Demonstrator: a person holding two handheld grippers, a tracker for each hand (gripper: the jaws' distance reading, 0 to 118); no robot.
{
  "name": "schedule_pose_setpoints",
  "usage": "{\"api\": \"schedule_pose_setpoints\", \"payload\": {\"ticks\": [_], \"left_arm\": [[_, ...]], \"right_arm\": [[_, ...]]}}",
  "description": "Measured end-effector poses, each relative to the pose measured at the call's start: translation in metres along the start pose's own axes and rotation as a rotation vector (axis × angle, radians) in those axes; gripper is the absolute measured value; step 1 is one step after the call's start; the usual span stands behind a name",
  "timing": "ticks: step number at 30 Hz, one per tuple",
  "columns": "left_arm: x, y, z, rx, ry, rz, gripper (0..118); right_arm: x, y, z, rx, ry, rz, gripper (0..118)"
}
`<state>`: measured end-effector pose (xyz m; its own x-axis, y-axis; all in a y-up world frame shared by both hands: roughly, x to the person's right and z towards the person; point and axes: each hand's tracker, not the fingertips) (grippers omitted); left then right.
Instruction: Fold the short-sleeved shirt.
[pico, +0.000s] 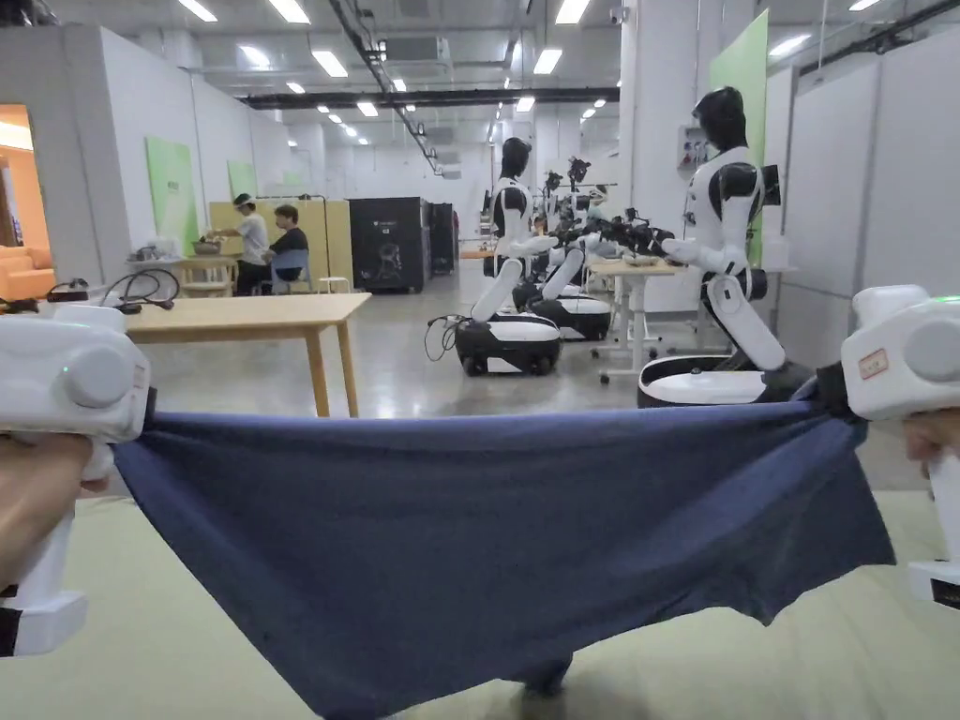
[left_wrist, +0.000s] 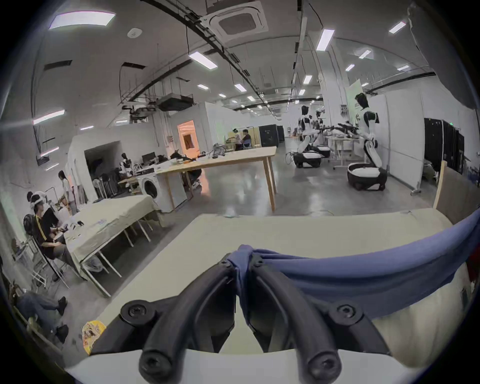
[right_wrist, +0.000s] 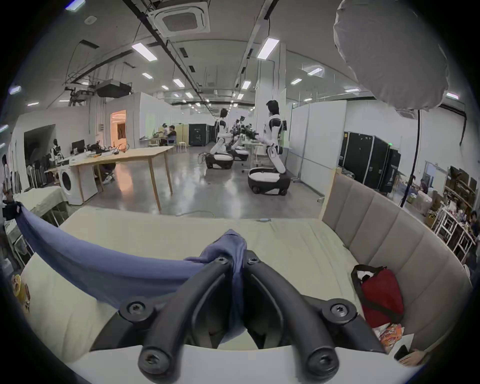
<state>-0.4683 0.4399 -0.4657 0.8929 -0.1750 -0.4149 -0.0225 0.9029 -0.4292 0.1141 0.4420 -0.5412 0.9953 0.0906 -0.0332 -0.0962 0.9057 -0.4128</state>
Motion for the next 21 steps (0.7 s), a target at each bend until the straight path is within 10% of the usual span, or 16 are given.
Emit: {"api": "schedule_pose_setpoints", "payload": {"ticks": [21], "left_arm": [[-0.057, -0.343, 0.141, -0.298, -0.219, -0.028, 5]], "right_arm": [[0.032, -0.361, 0.192, -0.293, 0.065, -0.078, 6]]}}
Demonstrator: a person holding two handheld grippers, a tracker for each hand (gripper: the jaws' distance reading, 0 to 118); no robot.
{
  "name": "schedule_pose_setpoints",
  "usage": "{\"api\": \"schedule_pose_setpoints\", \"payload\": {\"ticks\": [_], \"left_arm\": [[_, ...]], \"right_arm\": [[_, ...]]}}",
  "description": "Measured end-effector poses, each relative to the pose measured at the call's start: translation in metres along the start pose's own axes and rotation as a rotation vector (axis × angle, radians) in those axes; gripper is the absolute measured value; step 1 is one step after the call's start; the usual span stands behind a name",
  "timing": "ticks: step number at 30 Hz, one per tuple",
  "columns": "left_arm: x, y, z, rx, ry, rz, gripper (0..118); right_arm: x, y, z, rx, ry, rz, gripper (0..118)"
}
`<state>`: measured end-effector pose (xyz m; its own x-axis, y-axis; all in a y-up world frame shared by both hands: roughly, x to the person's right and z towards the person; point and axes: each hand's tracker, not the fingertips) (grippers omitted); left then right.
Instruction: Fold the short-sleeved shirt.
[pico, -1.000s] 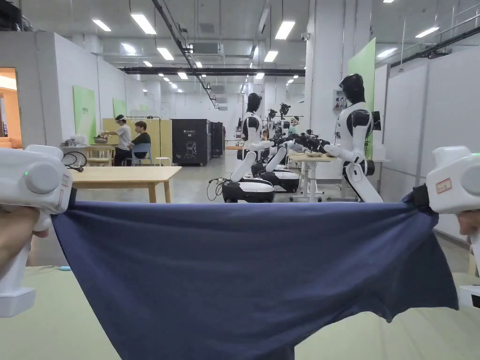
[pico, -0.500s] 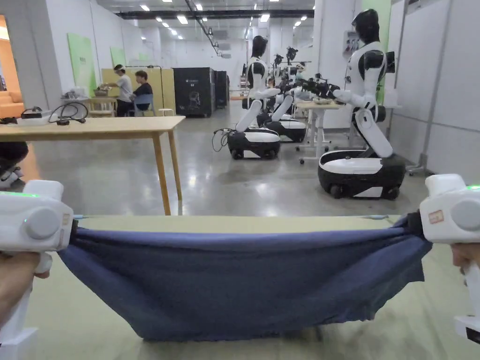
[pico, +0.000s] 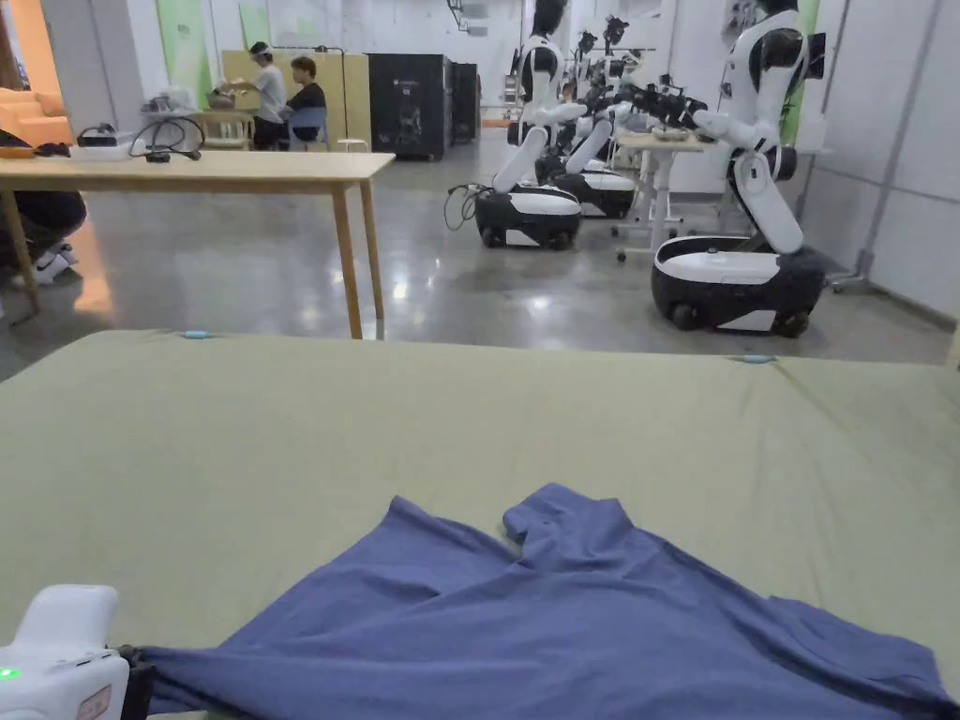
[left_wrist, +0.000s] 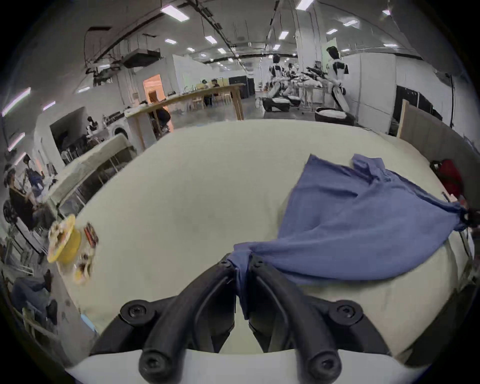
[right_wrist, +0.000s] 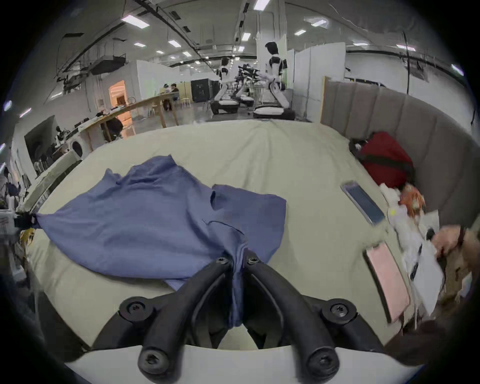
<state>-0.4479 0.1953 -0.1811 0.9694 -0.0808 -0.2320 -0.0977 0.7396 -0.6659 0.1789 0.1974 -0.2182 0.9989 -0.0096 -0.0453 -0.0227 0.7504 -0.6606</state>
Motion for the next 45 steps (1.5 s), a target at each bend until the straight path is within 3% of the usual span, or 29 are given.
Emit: {"api": "schedule_pose_setpoints", "payload": {"ticks": [3, 6, 9, 10, 11, 12, 13, 17, 18, 19, 20, 21, 22, 24, 29, 30, 31, 32, 33, 42, 43, 45], "left_arm": [[-0.005, -0.022, 0.001, -0.058, -0.058, 0.049, 5], [-0.009, -0.033, -0.006, -0.074, -0.074, 0.058, 5], [-0.014, -0.037, -0.012, -0.073, -0.153, 0.093, 20], [-0.014, -0.038, -0.005, -0.079, -0.160, 0.100, 20], [-0.014, -0.038, -0.005, -0.078, -0.149, 0.098, 68], [-0.014, -0.039, -0.004, -0.087, -0.120, 0.103, 108], [-0.016, -0.039, 0.003, -0.056, -0.100, 0.112, 116], [-0.014, -0.040, 0.041, 0.052, -0.043, 0.143, 99], [-0.017, -0.041, 0.040, 0.074, -0.038, 0.151, 86], [-0.016, -0.043, 0.049, 0.098, -0.037, 0.155, 60], [-0.015, -0.046, 0.056, 0.122, -0.035, 0.157, 8], [-0.013, -0.049, 0.061, 0.128, -0.034, 0.159, 0], [-0.015, -0.051, 0.065, 0.166, -0.030, 0.173, 0], [-0.015, -0.056, 0.069, 0.102, -0.046, 0.160, 0], [-0.024, -0.063, 0.056, 0.075, -0.055, 0.180, 1], [-0.028, -0.061, 0.049, 0.055, -0.076, 0.195, 8], [-0.031, -0.059, 0.041, 0.028, -0.104, 0.208, 29], [-0.032, -0.056, 0.033, -0.003, -0.114, 0.192, 86], [-0.031, -0.052, 0.024, -0.029, -0.118, 0.155, 118], [-0.021, -0.031, -0.062, -0.201, -0.182, 0.038, 113], [-0.020, -0.031, -0.066, -0.215, -0.171, 0.012, 105], [-0.020, -0.031, -0.060, -0.223, -0.237, 0.056, 51]], "right_arm": [[0.009, -0.020, 0.004, -0.030, 0.010, -0.064, 6], [0.006, -0.027, 0.001, -0.025, 0.018, -0.058, 10], [0.003, -0.024, -0.002, -0.011, 0.014, -0.042, 54], [0.002, -0.023, -0.002, -0.006, 0.011, -0.041, 54], [-0.001, -0.021, -0.002, -0.005, 0.005, -0.046, 112], [-0.005, -0.018, 0.011, 0.148, 0.062, -0.008, 117], [-0.010, -0.018, 0.016, 0.071, 0.004, -0.034, 113], [-0.049, -0.021, 0.031, 0.150, -0.027, 0.079, 113], [-0.060, -0.023, 0.037, 0.156, -0.024, 0.095, 108], [-0.072, -0.025, 0.044, 0.208, -0.014, 0.106, 90], [-0.084, -0.029, 0.050, 0.240, -0.012, 0.106, 34], [-0.096, -0.034, 0.051, 0.260, -0.024, 0.102, 1], [-0.106, -0.039, 0.054, 0.289, -0.041, 0.076, 0], [-0.125, -0.045, 0.060, 0.251, 0.063, 0.074, 0], [-0.162, -0.059, 0.062, 0.236, 0.119, 0.089, 0], [-0.167, -0.061, 0.061, 0.234, 0.129, 0.101, 0], [-0.172, -0.063, 0.058, 0.213, 0.145, 0.128, 0], [-0.176, -0.064, 0.057, 0.210, 0.148, 0.125, 0], [-0.179, -0.065, 0.055, 0.207, 0.155, 0.126, 0], [-0.189, -0.071, 0.027, 0.122, 0.205, 0.145, 0], [-0.191, -0.071, 0.024, 0.109, 0.198, 0.150, 0], [-0.188, -0.068, 0.017, 0.094, 0.194, 0.158, 0]]}}
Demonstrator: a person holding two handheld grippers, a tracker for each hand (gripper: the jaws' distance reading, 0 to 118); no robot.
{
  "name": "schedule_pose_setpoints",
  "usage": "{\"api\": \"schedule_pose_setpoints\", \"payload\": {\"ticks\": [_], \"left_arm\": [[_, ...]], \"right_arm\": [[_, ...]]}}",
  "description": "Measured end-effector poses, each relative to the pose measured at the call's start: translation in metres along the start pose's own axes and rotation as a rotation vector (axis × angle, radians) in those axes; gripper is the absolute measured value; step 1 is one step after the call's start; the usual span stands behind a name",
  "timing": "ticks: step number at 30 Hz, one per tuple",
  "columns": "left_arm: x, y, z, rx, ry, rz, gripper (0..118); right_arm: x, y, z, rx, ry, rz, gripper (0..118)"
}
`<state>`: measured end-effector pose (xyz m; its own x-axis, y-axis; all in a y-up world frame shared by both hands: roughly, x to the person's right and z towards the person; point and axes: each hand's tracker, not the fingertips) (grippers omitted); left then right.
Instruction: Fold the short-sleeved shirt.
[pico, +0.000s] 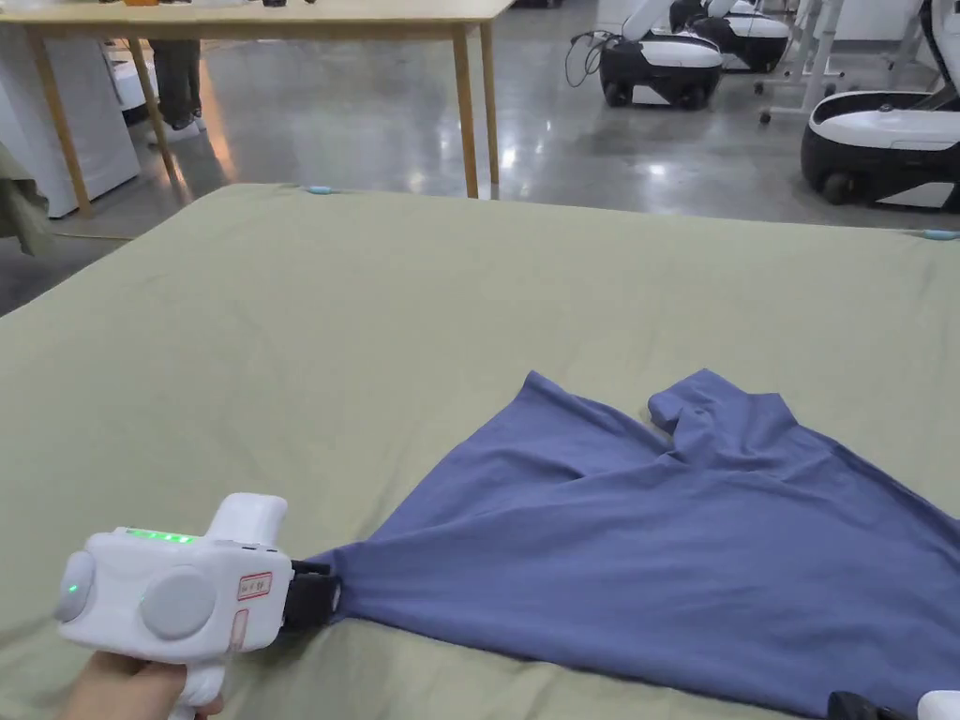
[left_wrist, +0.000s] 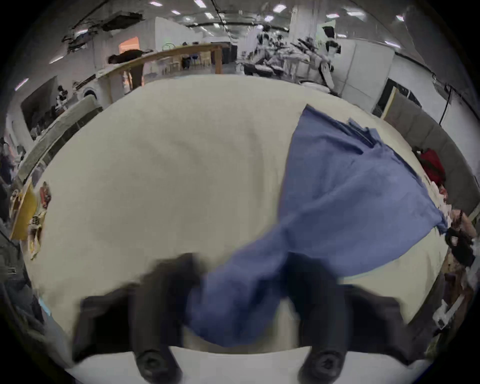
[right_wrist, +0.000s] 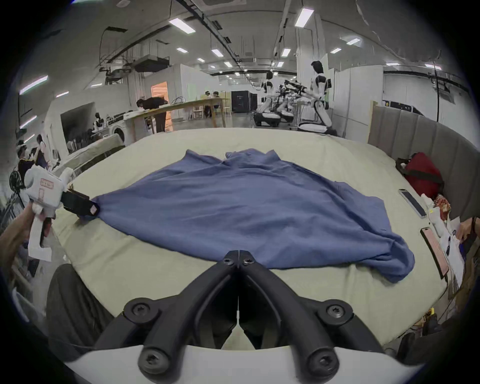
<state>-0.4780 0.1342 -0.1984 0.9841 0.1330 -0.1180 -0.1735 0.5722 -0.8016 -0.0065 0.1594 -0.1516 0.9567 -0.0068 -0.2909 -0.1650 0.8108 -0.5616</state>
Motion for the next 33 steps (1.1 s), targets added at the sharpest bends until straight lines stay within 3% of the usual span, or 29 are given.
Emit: {"api": "schedule_pose_setpoints", "payload": {"ticks": [2, 4, 9, 17, 18, 19, 20, 21, 23, 25, 28, 30, 31, 32, 33], "left_arm": [[0.007, -0.002, 0.013, 0.039, -0.068, -0.023, 4], [0.013, -0.003, 0.014, 0.053, 0.024, -0.063, 4], [0.008, -0.005, 0.006, 0.030, -0.017, -0.010, 5], [0.006, -0.003, 0.004, 0.028, -0.031, 0.003, 5], [0.008, -0.002, 0.005, 0.026, -0.030, 0.002, 5], [0.009, -0.002, 0.005, 0.024, -0.027, 0.000, 5], [0.009, -0.001, 0.005, 0.023, -0.024, -0.004, 5], [0.008, -0.003, 0.004, 0.021, -0.021, -0.008, 5], [0.009, -0.002, 0.003, 0.018, -0.017, -0.015, 5], [0.010, -0.001, 0.003, 0.014, -0.013, -0.021, 5], [0.011, -0.001, 0.002, 0.011, -0.015, -0.016, 5], [0.011, -0.002, 0.002, 0.011, -0.016, -0.008, 5], [0.010, -0.003, 0.002, 0.012, -0.016, -0.008, 5], [0.010, -0.003, 0.001, 0.014, -0.013, -0.009, 5], [0.010, -0.004, 0.001, 0.015, -0.012, -0.002, 5]], "right_arm": [[0.008, 0.005, -0.009, -0.016, -0.001, -0.012, 0], [0.020, 0.018, -0.024, -0.034, -0.010, -0.017, 0], [0.070, 0.084, -0.085, -0.079, -0.070, -0.029, 0], [0.136, 0.196, -0.228, -0.228, -0.096, 0.060, 2], [0.141, 0.204, -0.242, -0.262, -0.046, 0.081, 18], [0.146, 0.210, -0.255, -0.289, -0.041, 0.089, 59], [0.147, 0.213, -0.264, -0.312, -0.038, 0.099, 112], [0.150, 0.215, -0.277, -0.363, -0.008, 0.114, 118], [0.151, 0.215, -0.288, -0.364, 0.027, 0.112, 115], [0.151, 0.211, -0.305, -0.439, -0.038, 0.105, 115], [0.139, 0.201, -0.306, -0.534, -0.100, 0.221, 110], [0.143, 0.199, -0.309, -0.496, -0.080, 0.187, 107], [0.142, 0.203, -0.304, -0.500, -0.035, 0.127, 93], [0.137, 0.205, -0.292, -0.453, 0.022, 0.129, 50], [0.128, 0.207, -0.281, -0.391, -0.050, 0.189, 1]]}}
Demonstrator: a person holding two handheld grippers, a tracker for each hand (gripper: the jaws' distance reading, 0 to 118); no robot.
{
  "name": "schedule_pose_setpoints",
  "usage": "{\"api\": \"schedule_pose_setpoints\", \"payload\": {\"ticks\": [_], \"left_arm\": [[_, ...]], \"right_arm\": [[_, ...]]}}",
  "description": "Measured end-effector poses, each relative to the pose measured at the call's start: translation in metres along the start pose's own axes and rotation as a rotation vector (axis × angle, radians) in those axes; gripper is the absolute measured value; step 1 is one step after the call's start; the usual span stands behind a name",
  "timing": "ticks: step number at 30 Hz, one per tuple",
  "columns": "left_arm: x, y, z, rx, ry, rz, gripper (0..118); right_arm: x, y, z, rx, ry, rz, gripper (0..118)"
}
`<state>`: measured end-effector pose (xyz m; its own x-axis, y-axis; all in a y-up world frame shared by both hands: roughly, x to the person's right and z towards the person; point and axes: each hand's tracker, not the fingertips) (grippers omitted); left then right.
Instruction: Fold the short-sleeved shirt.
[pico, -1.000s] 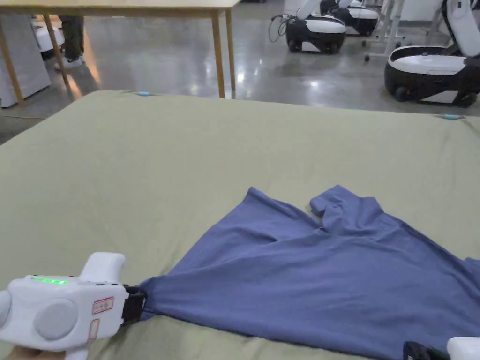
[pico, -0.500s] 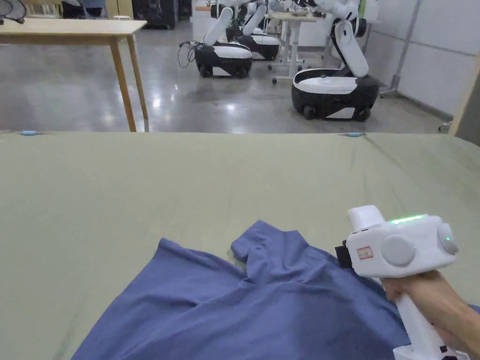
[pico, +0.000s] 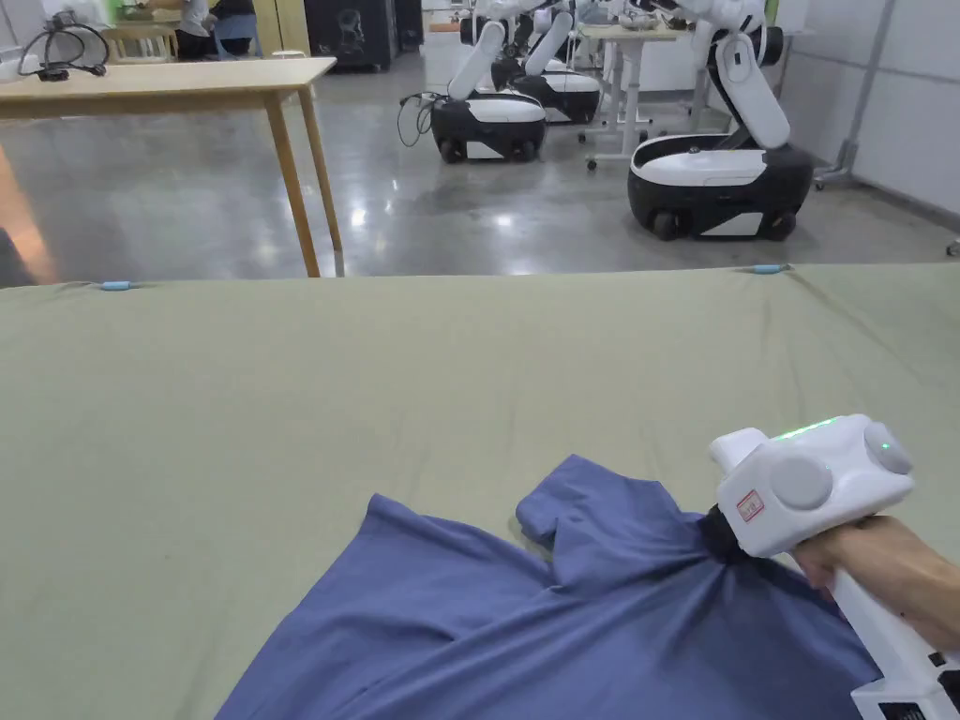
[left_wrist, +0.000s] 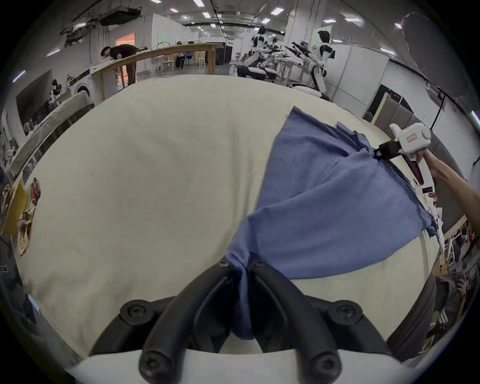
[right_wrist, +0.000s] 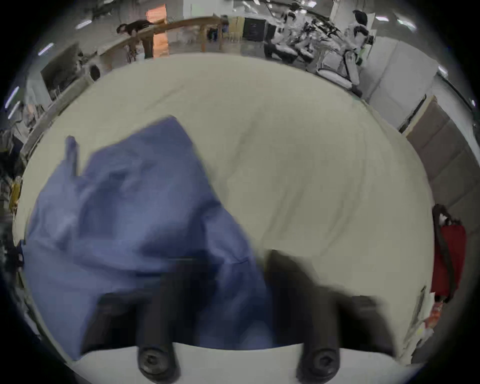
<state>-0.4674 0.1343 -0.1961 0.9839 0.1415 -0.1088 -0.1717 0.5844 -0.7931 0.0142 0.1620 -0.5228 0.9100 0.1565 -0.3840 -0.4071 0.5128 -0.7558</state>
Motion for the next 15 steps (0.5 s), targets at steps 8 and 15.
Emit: {"api": "schedule_pose_setpoints", "payload": {"ticks": [8, 15], "left_arm": [[0.009, 0.019, 0.039, 0.075, -0.008, 0.049, 5], [0.048, 0.102, 0.118, 0.305, -0.047, 0.004, 5]], "right_arm": [[0.009, -0.011, 0.140, 0.237, -0.025, 0.037, 1], [0.035, -0.021, 0.310, 0.507, -0.107, -0.009, 1]]}}
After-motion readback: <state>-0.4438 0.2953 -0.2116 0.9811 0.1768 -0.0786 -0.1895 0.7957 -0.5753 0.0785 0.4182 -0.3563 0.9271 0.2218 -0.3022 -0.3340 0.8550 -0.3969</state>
